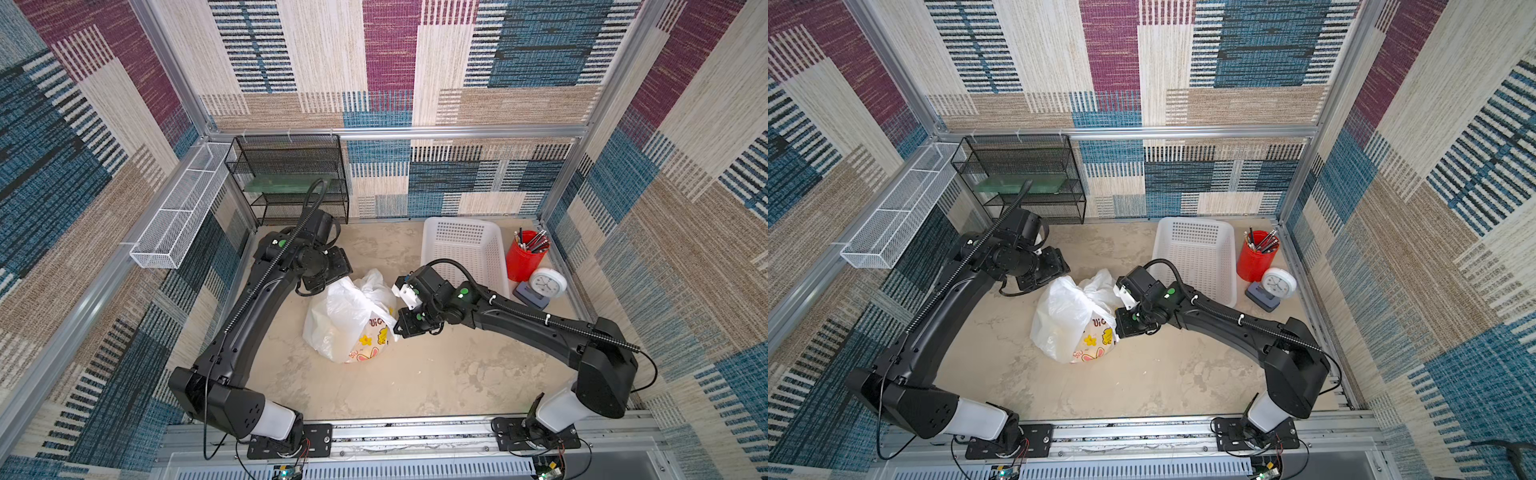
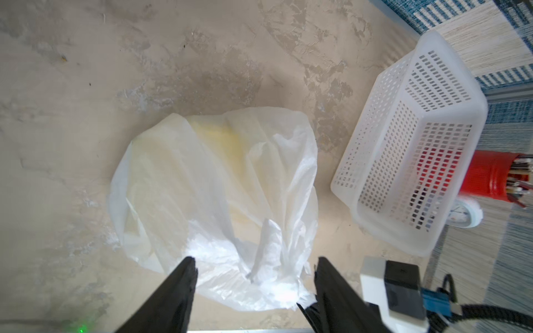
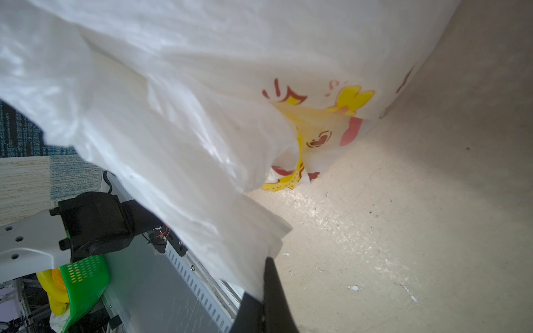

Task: Place the banana into a plastic bag & tie a knot
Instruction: Tie the plastic bag at the center of the board.

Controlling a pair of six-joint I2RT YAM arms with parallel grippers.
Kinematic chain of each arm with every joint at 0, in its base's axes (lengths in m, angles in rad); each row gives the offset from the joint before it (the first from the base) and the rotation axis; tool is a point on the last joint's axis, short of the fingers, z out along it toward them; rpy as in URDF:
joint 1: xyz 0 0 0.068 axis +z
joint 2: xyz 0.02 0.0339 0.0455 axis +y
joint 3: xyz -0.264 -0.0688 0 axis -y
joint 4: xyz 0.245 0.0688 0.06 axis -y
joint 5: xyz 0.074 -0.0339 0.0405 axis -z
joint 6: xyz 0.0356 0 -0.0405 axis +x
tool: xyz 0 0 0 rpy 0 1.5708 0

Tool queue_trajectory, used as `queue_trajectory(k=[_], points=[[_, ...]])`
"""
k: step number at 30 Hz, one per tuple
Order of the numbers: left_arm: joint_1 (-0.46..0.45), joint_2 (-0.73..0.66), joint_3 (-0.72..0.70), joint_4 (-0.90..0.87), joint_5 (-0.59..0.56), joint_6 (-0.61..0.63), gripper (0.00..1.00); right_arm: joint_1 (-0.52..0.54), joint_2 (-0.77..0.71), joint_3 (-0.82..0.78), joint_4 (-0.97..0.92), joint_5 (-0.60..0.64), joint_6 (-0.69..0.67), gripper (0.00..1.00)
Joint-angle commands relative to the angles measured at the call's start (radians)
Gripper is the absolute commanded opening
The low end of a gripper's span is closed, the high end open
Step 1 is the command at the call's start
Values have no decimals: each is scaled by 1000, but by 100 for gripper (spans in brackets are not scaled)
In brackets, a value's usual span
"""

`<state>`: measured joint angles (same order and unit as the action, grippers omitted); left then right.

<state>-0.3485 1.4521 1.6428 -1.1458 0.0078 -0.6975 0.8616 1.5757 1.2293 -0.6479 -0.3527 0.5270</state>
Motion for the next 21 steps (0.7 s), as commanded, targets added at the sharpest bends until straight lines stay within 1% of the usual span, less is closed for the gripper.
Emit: queue_trajectory(k=[1,4,6,9,11,15,17,21], points=[[2,-48,-53,153,-57,119,64,-1,-8,-4,8,-12,6,0],[1,-64,-77,186,-43,145,58,-3,-9,-3,10,-13,5,0],[2,-70,-90,208,-38,166,57,-4,-6,-4,13,-16,7,0],[0,-87,-133,266,8,182,57,-4,-6,-4,14,-19,8,0],[-3,-84,-146,267,33,191,57,-6,-4,-4,13,-19,6,0],[-6,-100,-198,284,36,190,60,-7,-5,-4,11,-21,6,0],[-7,-95,-202,293,54,186,60,-7,-5,-4,11,-22,7,0],[-18,-82,-199,293,62,184,55,-9,-4,-2,11,-23,7,0]])
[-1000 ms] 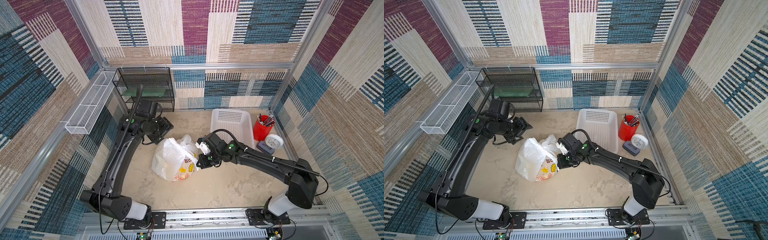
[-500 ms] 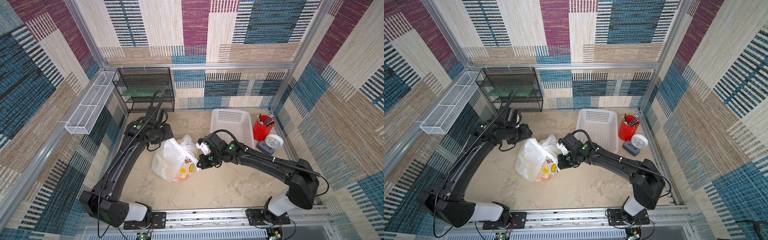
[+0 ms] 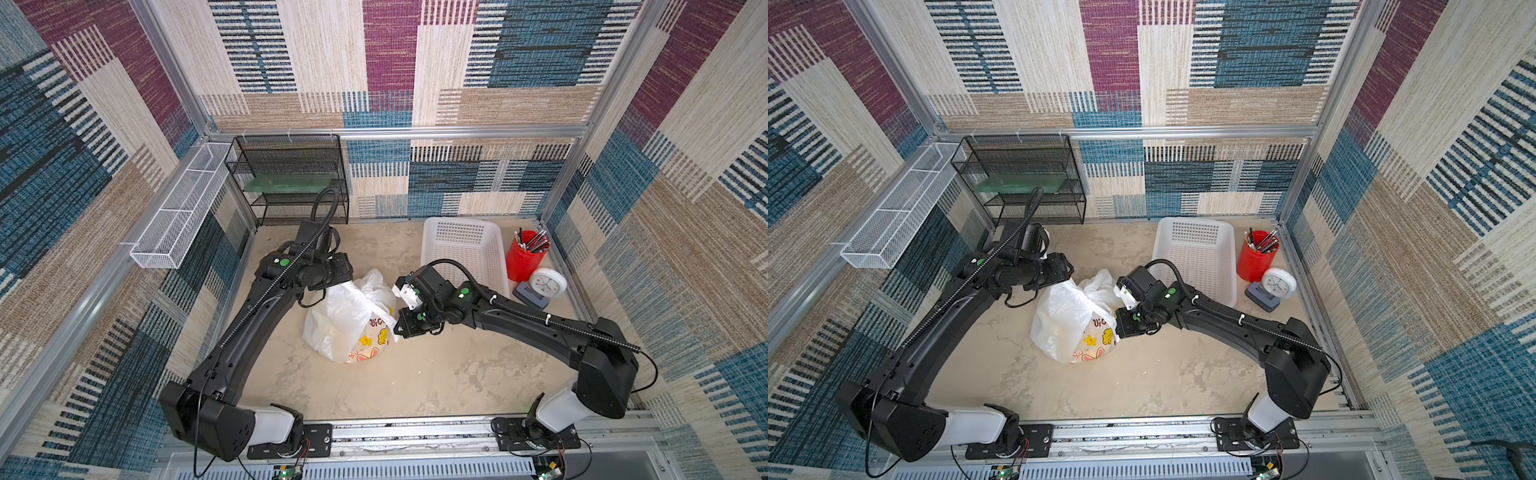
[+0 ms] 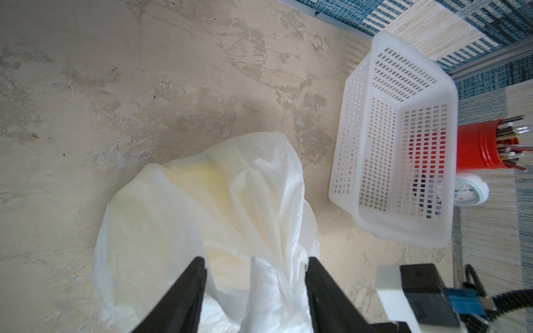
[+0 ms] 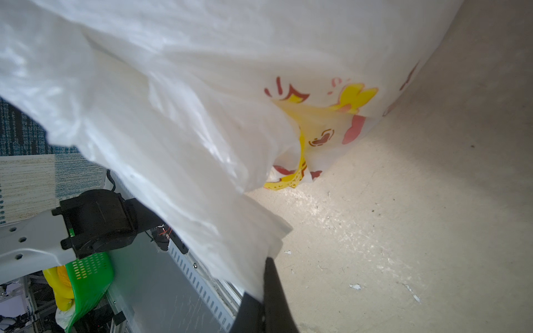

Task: Place the banana into a plastic bag & tie a knot
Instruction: Tie the plastic bag at the center of the board.

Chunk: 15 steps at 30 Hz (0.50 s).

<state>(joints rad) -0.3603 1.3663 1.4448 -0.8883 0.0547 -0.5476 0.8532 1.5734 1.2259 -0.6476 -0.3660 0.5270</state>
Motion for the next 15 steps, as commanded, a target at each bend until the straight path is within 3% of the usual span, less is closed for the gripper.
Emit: queue_trajectory(k=[1,13,15], points=[[-10,2,-5,35,12,35,53,0,-2,2,9,-8,7,0],[-57,-21,-52,-1,-45,23,47,-6,-3,-2,16,-16,7,0],[-60,-17,-45,-1,-39,25,38,-6,-4,-2,17,-17,7,0]])
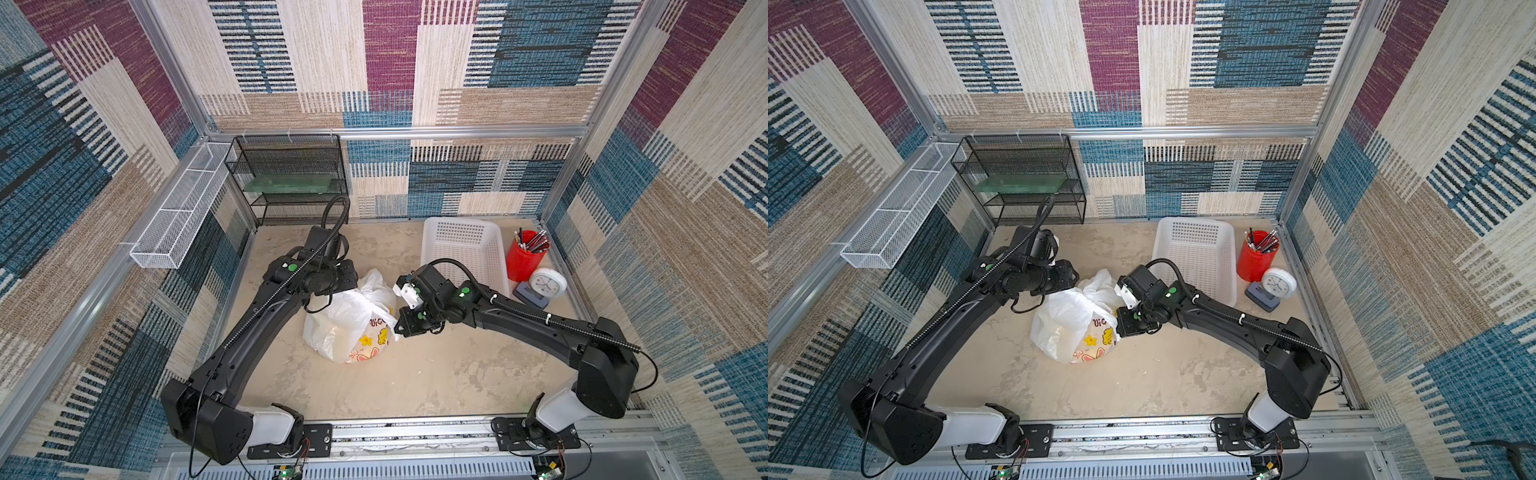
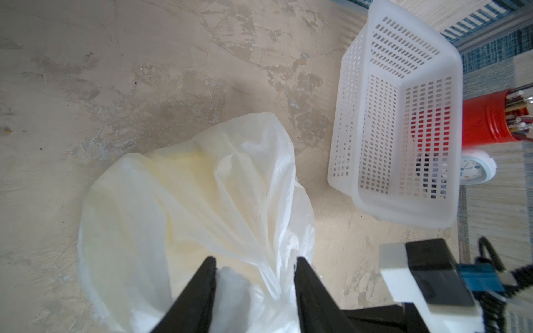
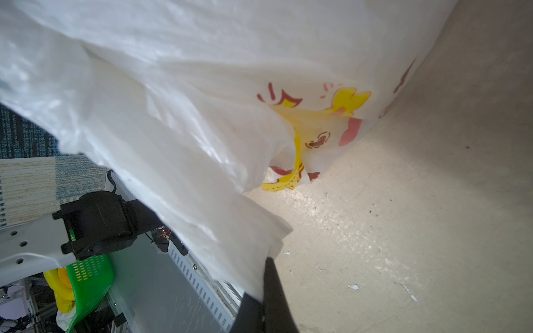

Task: Place the banana into a plastic bag & tie a knot
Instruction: Tie the plastic bag at the center of the board.

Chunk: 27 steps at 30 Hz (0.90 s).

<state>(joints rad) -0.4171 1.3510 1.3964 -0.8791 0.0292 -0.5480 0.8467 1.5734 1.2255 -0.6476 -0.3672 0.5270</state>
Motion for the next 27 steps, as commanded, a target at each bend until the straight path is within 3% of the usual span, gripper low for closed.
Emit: queue_trajectory(k=[1,5,8,11,15,20,27], points=[[-6,2,7,-12,-9,23,37,0,-3,-1,17,-17,6,0],[-24,11,4,-25,-5,22,27,-2,-5,0,16,-15,5,0],[-31,13,1,-35,-11,14,1,-2,-8,-1,17,-12,7,0],[-31,14,33,-49,-39,4,0,-3,-15,-7,16,-7,8,0],[-12,63,187,-120,-90,-20,0,-11,-29,-32,11,4,10,0],[149,172,352,-159,-30,-109,0,-36,-56,-97,3,15,8,0],[336,322,450,-70,91,-217,0,-63,-104,-221,-3,22,-1,0]])
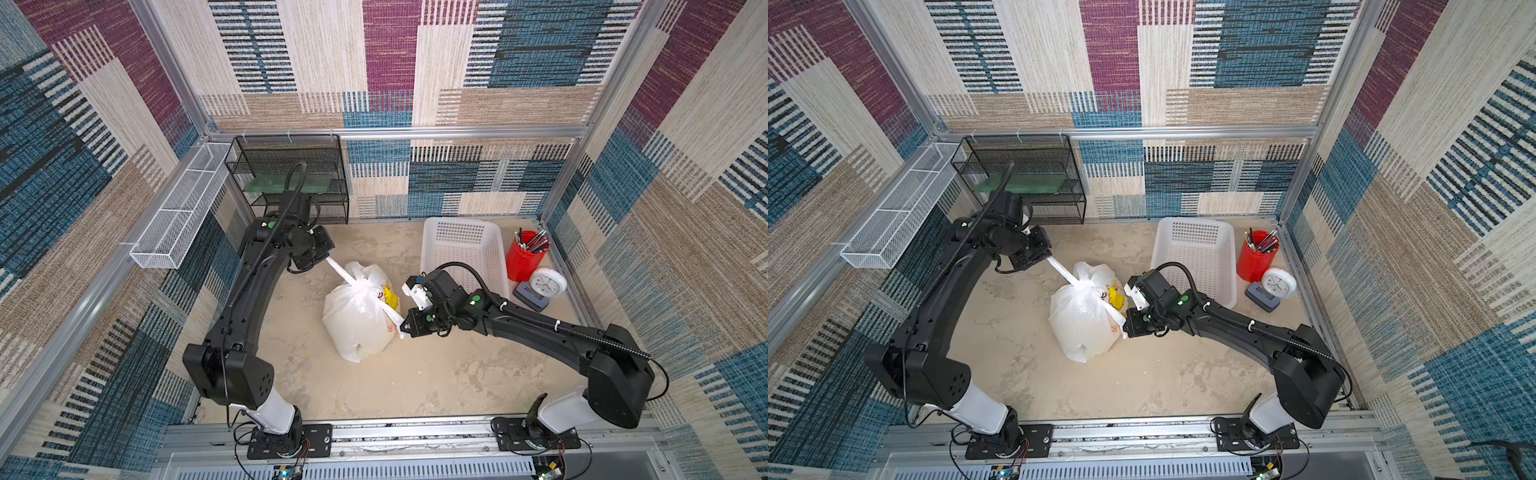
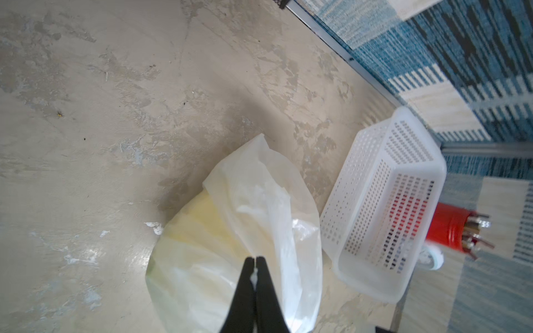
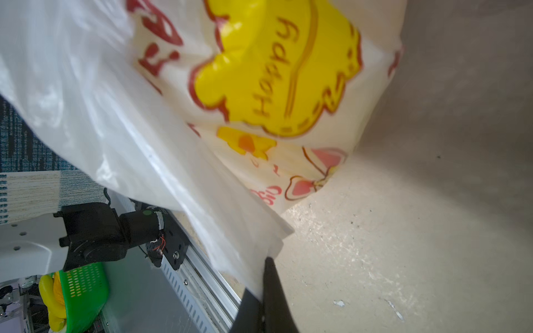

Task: Place the banana into a plastic bag & tie a knot
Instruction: Tie the plastic bag at the center of the board.

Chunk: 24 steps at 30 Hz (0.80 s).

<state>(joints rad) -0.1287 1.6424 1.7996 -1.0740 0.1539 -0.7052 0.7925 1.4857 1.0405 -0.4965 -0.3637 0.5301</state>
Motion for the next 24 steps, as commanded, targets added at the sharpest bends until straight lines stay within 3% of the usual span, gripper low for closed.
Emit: queue_trajectory(k=[1,6,10,11,14,16,17,18,24], points=[[61,46,70,127,-33,-59,0,-12,-24,-50,-154,21,-4,0],[90,144,219,109,-8,-27,0,-28,-47,-92,-143,15,-1,0],[87,164,226,111,81,-14,0,-34,-56,-49,-145,36,4,0],[85,161,218,106,95,-10,0,-38,-56,-33,-147,39,5,5],[75,125,161,107,135,30,0,-41,-70,-5,-142,50,15,39],[67,98,123,96,156,64,0,-45,-75,9,-143,51,21,50],[65,80,93,92,168,75,18,-47,-74,18,-149,51,21,53],[63,61,59,92,174,83,100,-48,-74,28,-155,51,19,56],[59,-34,-91,105,201,100,99,-56,-107,66,-163,70,13,62]])
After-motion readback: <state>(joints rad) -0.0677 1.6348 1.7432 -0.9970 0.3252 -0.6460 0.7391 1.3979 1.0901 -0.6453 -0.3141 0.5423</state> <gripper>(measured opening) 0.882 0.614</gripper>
